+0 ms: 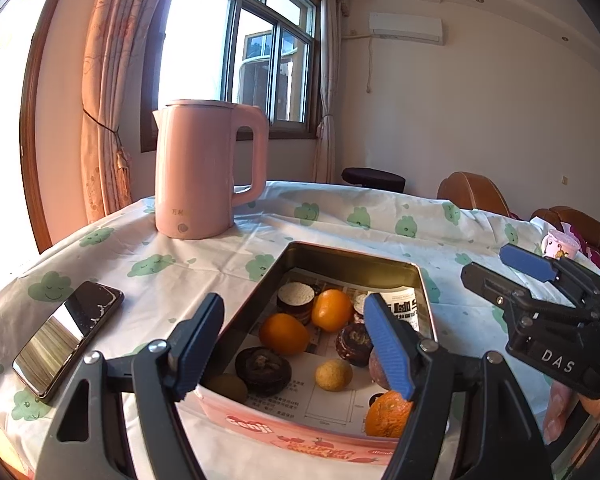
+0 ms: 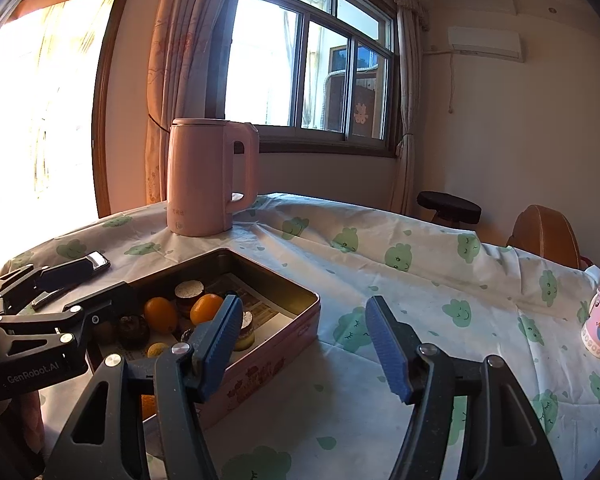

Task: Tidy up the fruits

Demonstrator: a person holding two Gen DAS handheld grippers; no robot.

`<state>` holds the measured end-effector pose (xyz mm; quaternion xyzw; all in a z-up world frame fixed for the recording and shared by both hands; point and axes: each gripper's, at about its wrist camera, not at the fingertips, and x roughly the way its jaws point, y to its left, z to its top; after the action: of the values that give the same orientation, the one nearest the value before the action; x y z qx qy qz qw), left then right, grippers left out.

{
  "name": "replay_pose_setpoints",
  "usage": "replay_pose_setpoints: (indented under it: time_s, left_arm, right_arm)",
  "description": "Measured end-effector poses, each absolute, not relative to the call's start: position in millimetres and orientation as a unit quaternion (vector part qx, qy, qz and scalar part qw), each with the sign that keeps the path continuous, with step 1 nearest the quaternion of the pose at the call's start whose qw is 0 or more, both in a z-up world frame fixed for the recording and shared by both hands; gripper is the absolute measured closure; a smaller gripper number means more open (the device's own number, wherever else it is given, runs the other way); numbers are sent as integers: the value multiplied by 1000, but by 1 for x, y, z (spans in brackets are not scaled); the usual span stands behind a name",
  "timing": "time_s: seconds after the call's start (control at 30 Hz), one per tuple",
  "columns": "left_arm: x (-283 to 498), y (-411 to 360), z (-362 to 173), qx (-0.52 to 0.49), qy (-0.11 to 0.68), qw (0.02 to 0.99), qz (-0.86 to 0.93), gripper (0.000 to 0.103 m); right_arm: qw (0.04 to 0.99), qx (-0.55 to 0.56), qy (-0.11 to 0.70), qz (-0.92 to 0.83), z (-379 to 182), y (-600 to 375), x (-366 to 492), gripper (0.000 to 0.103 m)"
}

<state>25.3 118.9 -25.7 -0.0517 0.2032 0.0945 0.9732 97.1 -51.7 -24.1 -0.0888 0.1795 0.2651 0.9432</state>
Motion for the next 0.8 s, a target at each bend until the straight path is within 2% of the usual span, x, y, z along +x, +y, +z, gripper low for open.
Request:
replay_pose_setpoints:
  time_s: [0.53, 0.67, 0.8]
  left_arm:
    - [29, 112, -20, -36, 191, 976, 100, 28]
    - [29, 112, -20, -37, 191, 976, 101, 27]
    - [28, 112, -19, -38, 190, 976, 102, 25]
  right_arm:
    - [945, -85, 176, 261, -26, -53, 96, 35]
    - [948, -82, 169, 256, -25, -55, 94, 27]
    - [949, -76, 167, 255, -24, -57, 93, 25]
